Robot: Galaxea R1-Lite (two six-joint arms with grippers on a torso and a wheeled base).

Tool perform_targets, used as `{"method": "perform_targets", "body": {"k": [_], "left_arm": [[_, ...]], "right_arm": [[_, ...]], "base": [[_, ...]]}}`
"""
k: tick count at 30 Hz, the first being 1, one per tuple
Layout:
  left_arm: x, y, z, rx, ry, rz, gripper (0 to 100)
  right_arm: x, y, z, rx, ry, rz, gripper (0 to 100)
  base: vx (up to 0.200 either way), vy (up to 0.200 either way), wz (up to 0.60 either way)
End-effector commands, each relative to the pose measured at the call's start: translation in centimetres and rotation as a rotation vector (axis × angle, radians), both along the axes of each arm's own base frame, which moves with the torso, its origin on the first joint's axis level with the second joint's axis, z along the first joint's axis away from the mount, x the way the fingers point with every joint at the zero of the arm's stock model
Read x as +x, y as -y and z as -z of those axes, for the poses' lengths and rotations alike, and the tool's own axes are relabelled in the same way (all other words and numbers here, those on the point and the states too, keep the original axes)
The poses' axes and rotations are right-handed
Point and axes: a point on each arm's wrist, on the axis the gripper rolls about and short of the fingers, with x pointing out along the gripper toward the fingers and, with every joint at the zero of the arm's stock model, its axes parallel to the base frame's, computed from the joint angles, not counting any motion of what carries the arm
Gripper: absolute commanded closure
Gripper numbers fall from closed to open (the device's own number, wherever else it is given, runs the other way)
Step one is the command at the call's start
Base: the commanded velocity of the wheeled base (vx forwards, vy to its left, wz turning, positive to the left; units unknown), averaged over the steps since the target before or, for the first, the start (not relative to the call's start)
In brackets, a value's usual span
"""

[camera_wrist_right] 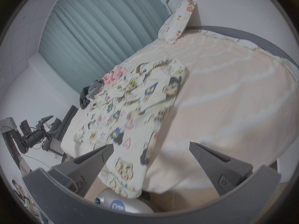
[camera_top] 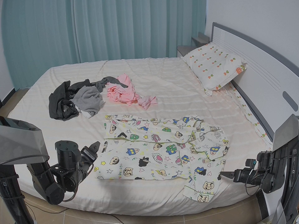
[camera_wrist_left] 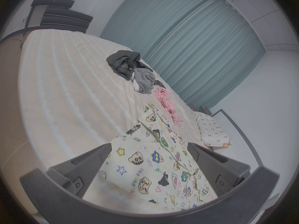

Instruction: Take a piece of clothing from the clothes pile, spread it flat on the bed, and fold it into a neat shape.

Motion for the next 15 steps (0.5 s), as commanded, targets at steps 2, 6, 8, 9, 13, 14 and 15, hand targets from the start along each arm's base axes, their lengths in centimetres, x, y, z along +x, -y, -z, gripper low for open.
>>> {"method": "perform_targets", "body": {"k": [2, 6, 8, 9, 13, 14, 15], "left_arm": [[0.0, 0.0, 0.4, 0.005, -0.013, -0.001, 0], [0.0, 0.0, 0.4, 0.005, -0.013, -0.001, 0], [0.1, 0.0, 0.4, 0.005, -0.013, -0.001, 0], [0.1, 0.0, 0.6, 0.008, -0.018, -0.001, 0], [0.1, 0.0, 0.8, 0.011, -0.024, -0.002, 0], [0.1, 0.0, 0.8, 0.011, -0.024, -0.002, 0], [0.1, 0.0, 0.8, 0.011, -0.024, -0.002, 0]], "right_arm": [[0.6, -1.8, 2.1, -0.016, -0.031, -0.054, 0], [1.0, -2.2, 2.4, -0.036, -0.022, -0.049, 0], [1.0, -2.4, 2.5, -0.039, -0.022, -0.053, 0], [1.1, -2.8, 2.4, -0.041, -0.016, -0.066, 0], [1.2, -3.5, 2.4, -0.041, -0.011, -0.090, 0], [1.5, -3.9, 2.6, -0.040, -0.004, -0.100, 0], [1.5, -4.0, 2.6, -0.041, -0.002, -0.103, 0]], "base": [[0.000, 0.000, 0.00], [0.000, 0.000, 0.00], [0.000, 0.000, 0.00], [0.000, 0.000, 0.00], [0.000, 0.000, 0.00], [0.000, 0.000, 0.00], [0.000, 0.000, 0.00]]}}
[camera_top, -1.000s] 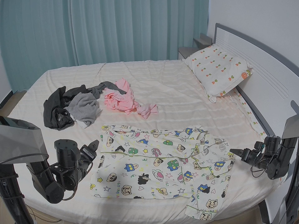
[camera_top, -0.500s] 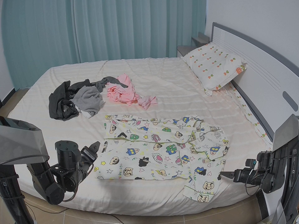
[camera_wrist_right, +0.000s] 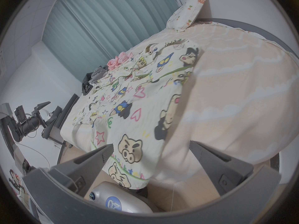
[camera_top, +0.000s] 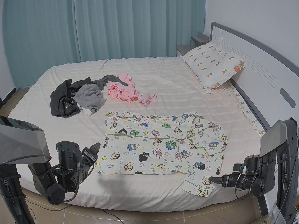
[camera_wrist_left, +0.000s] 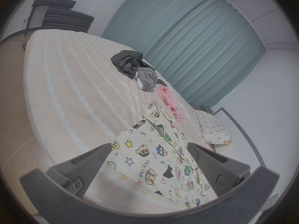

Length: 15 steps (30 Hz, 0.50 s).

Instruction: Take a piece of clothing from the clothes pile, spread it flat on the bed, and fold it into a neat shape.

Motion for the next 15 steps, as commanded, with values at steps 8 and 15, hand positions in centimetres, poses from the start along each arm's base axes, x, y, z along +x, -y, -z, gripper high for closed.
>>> {"method": "perform_targets", "body": {"k": [8, 15], "left_arm": [[0.1, 0.0, 0.2, 0.003, -0.006, 0.000, 0], [0.1, 0.1, 0.4, 0.005, -0.010, 0.000, 0]], "right_arm": [[0.4, -1.5, 0.0, -0.013, 0.027, -0.033, 0], [0.9, -1.9, 0.1, -0.012, 0.044, -0.044, 0]], "base": [[0.000, 0.000, 0.00], [0.000, 0.000, 0.00]]}}
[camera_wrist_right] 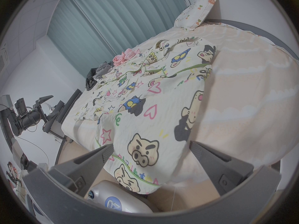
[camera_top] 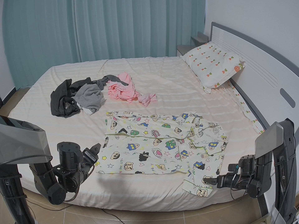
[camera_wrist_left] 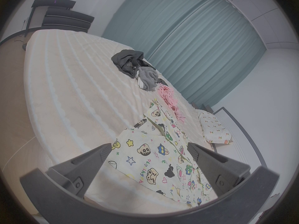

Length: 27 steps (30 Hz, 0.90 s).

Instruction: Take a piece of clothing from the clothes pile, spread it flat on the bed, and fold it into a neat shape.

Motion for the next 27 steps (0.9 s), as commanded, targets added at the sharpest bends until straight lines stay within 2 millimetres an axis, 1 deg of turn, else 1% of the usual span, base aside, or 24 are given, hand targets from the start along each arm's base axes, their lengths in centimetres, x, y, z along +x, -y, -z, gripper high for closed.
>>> {"method": "perform_targets", "body": {"k": [1, 7, 8, 16, 19, 21, 22, 23, 25, 27], "left_arm": [[0.0, 0.0, 0.1, 0.001, -0.004, 0.000, 0], [0.0, 0.0, 0.1, 0.000, -0.002, 0.000, 0], [0.0, 0.0, 0.1, 0.002, -0.002, 0.001, 0], [0.0, 0.0, 0.1, 0.010, -0.003, -0.001, 0], [-0.2, -0.1, 0.0, 0.028, -0.003, 0.004, 0], [-0.4, -0.1, 0.0, 0.045, -0.008, 0.011, 0], [-0.7, -0.3, 0.2, 0.081, -0.024, 0.025, 0], [-0.7, -0.3, 0.2, 0.081, -0.024, 0.025, 0], [-1.6, -0.6, 0.7, 0.116, -0.065, 0.042, 0], [-2.0, -0.8, 0.9, 0.120, -0.084, 0.044, 0]], "right_arm": [[0.2, -0.1, 0.2, 0.000, 0.009, -0.002, 0], [0.6, -0.3, 0.3, -0.002, -0.008, -0.008, 0], [0.7, -0.3, 0.2, -0.002, -0.017, -0.009, 100], [0.7, -0.4, 0.2, -0.005, -0.021, -0.010, 100], [0.4, 0.2, 0.0, -0.005, -0.027, 0.005, 100], [0.1, 0.5, -0.3, -0.005, -0.031, 0.011, 100], [-0.1, 0.9, -0.8, -0.008, -0.031, 0.020, 100], [-0.1, 0.9, -0.8, -0.008, -0.031, 0.020, 100], [-0.2, 1.8, -0.8, -0.036, -0.017, 0.024, 100], [-0.6, 2.3, -0.7, -0.061, -0.025, 0.016, 100]], "base": [[0.000, 0.000, 0.00], [0.000, 0.000, 0.00], [0.000, 0.000, 0.00], [0.000, 0.000, 0.00], [0.000, 0.000, 0.00], [0.000, 0.000, 0.00], [0.000, 0.000, 0.00], [0.000, 0.000, 0.00], [0.000, 0.000, 0.00], [0.000, 0.000, 0.00]]}}
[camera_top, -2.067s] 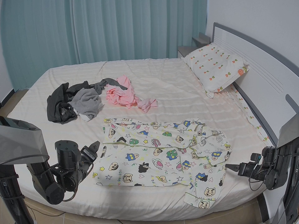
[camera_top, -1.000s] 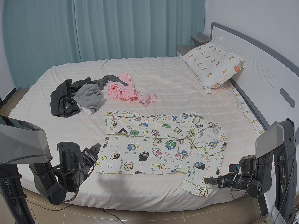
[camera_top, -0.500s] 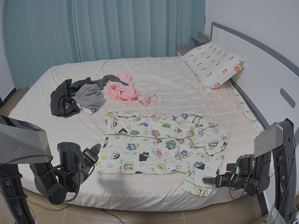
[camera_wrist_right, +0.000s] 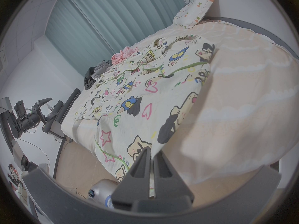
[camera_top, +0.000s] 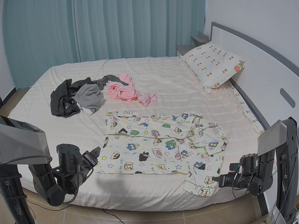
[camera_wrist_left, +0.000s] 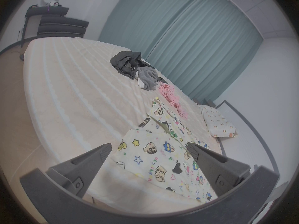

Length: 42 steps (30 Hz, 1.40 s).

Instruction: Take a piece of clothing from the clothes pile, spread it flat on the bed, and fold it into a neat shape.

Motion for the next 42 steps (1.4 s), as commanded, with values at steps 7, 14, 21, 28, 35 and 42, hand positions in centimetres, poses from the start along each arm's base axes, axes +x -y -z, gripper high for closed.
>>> {"method": "perform_targets", "body": {"k": [7, 14, 21, 28, 35, 42], "left_arm": [[-1.6, -1.4, 0.8, 0.021, -0.084, 0.009, 0], [-0.6, -2.6, 1.4, -0.010, -0.102, 0.011, 0], [0.6, -4.0, 3.4, 0.077, -0.159, 0.004, 0], [1.6, -3.9, 4.0, 0.032, -0.163, 0.157, 0], [4.0, -3.3, 6.4, 0.135, -0.164, 0.236, 0], [4.9, -3.0, 6.7, 0.137, -0.180, 0.242, 0]], "right_arm": [[-1.7, 1.8, 0.0, -0.064, -0.042, -0.021, 100], [-1.4, 1.6, 0.1, -0.052, -0.025, -0.033, 100], [-1.1, 1.1, 0.1, -0.047, -0.014, -0.052, 100], [-1.2, 0.8, 0.1, -0.036, -0.006, -0.068, 100], [-1.4, 0.5, 0.1, -0.015, -0.022, -0.057, 100], [-1.4, 0.4, 0.0, -0.015, -0.015, -0.059, 100]], "base": [[0.000, 0.000, 0.00], [0.000, 0.000, 0.00], [0.000, 0.000, 0.00], [0.000, 0.000, 0.00], [0.000, 0.000, 0.00], [0.000, 0.000, 0.00]]}}
